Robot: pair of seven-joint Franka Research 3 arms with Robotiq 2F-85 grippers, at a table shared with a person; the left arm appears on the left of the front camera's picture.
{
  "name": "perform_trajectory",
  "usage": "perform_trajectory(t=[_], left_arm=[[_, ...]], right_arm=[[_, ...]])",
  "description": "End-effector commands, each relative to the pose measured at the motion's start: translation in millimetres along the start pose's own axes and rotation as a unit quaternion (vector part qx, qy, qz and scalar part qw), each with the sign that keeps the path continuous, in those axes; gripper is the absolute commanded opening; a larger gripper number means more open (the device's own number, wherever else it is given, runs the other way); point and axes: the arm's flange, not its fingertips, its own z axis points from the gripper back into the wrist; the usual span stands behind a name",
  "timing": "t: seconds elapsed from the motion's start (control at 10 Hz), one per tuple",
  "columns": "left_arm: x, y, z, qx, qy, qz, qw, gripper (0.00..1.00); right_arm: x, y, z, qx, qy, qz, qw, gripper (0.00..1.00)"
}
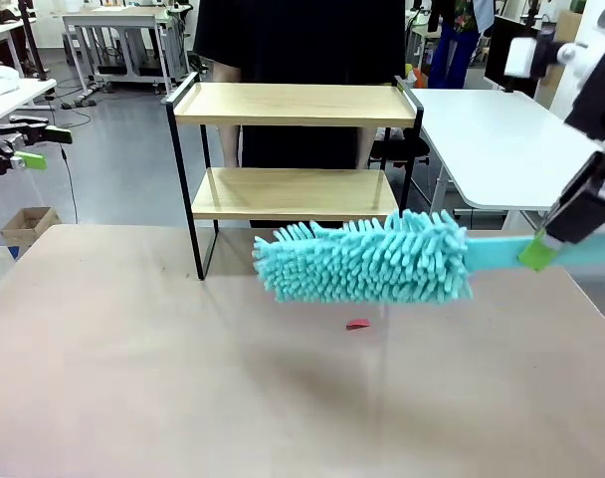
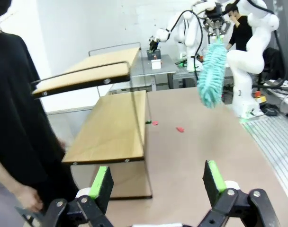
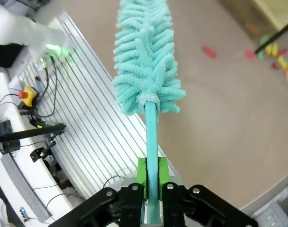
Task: Clean the shelf.
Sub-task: Hand the Duster back to the human.
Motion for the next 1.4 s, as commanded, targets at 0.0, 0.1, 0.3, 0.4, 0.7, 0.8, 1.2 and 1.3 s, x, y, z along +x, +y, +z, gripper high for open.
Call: perform_trajectory(t=[0.0, 0.1, 0.3, 0.4, 0.7, 0.8, 1.2, 1.3], left_arm=[[1.6, -51.2, -37.2, 0.028, 0.007, 0.025, 0.999, 1.00], [0.1, -73.4, -51.9, 0.032, -0.002, 0.038, 0.999, 1.00], [4.8, -111.6, -67.0, 0.051, -0.040, 0.043, 0.997, 1.00], [10.4, -129.1, -70.0, 0.062, -0.059, 0.050, 0.995, 1.00], [10.4, -166.2, -85.0, 0.063, -0.060, 0.071, 0.994, 1.00], [10.5, -176.0, -92.0, 0.061, -0.056, 0.083, 0.993, 1.00], [5.5, -178.4, -92.1, 0.057, -0.055, 0.078, 0.994, 1.00], [5.5, -178.4, -92.1, 0.057, -0.055, 0.078, 0.994, 1.00]], right_arm=[[5.6, -23.2, 4.0, 0.035, -0.046, 0.043, 0.997, 0.13], [5.4, -29.1, 4.9, 0.042, -0.067, 0.060, 0.995, 0.13], [4.5, -28.9, 1.2, 0.042, -0.106, 0.088, 0.990, 0.13], [5.6, -25.4, -4.2, 0.034, -0.113, 0.104, 0.988, 0.13], [4.0, -18.7, -19.1, 0.033, -0.140, 0.169, 0.975, 0.13], [2.0, -17.6, -21.0, 0.033, -0.147, 0.189, 0.970, 0.13], [3.4, -14.5, -28.1, 0.030, -0.115, 0.210, 0.971, 0.13], [1.7, -14.2, -20.1, 0.024, -0.123, 0.190, 0.974, 0.13]])
